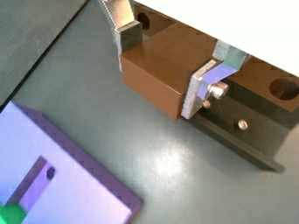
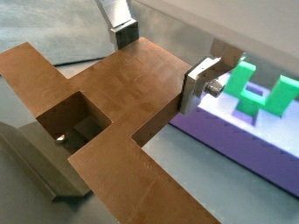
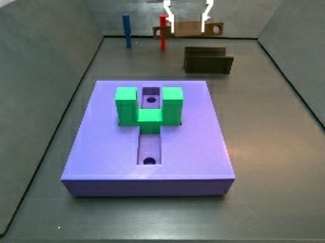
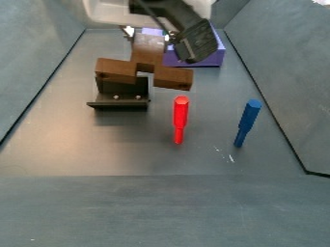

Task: Pick up the brown object. Move up. Place the brown object on the fixture. Regrasp the brown object. Move to above the board. Insert the brown object.
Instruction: Place the brown object on the fixture.

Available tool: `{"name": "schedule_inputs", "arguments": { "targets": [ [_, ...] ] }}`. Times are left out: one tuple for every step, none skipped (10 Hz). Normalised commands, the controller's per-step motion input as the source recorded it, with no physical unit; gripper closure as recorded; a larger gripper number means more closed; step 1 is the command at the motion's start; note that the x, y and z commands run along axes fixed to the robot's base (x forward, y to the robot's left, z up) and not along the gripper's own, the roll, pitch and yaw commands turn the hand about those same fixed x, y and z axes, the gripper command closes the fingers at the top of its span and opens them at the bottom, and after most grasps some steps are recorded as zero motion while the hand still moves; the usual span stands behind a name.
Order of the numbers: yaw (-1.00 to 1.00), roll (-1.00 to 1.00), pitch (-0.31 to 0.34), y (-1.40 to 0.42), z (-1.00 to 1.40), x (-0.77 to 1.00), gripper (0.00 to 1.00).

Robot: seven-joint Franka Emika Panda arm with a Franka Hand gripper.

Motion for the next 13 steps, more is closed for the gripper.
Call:
{"name": "schedule_inputs", "arguments": {
  "targets": [
    [0.00,-0.53,0.217,0.00,0.00,0.98,1.00],
    [0.00,-0.56,0.257,0.00,0.00,0.93,1.00],
    [0.00,-0.68,0.074,0.00,-0.10,0.70,1.00],
    [0.00,-0.63,0.031,0.00,-0.13,0.65,1.00],
    [0.00,-0.62,0.020,0.00,-0.11,0.65,1.00],
    [0.00,-0.59,0.011,0.00,-0.09,0.68,1.00],
    [0.00,-0.42,0.106,0.00,0.00,0.63,1.00],
    [0.00,-0.22,0.223,0.01,0.00,0.57,1.00],
    [0.00,0.00,0.177,0.00,0.00,0.28,1.00],
    [-0.07,0.00,0.126,0.00,-0.09,0.35,1.00],
    [-0.11,0.04,0.197,0.00,-0.12,0.24,1.00],
    [-0.13,0.05,0.123,0.00,-0.20,0.17,1.00],
    [-0.09,0.00,0.123,0.00,-0.26,0.13,1.00]
  ]
}}
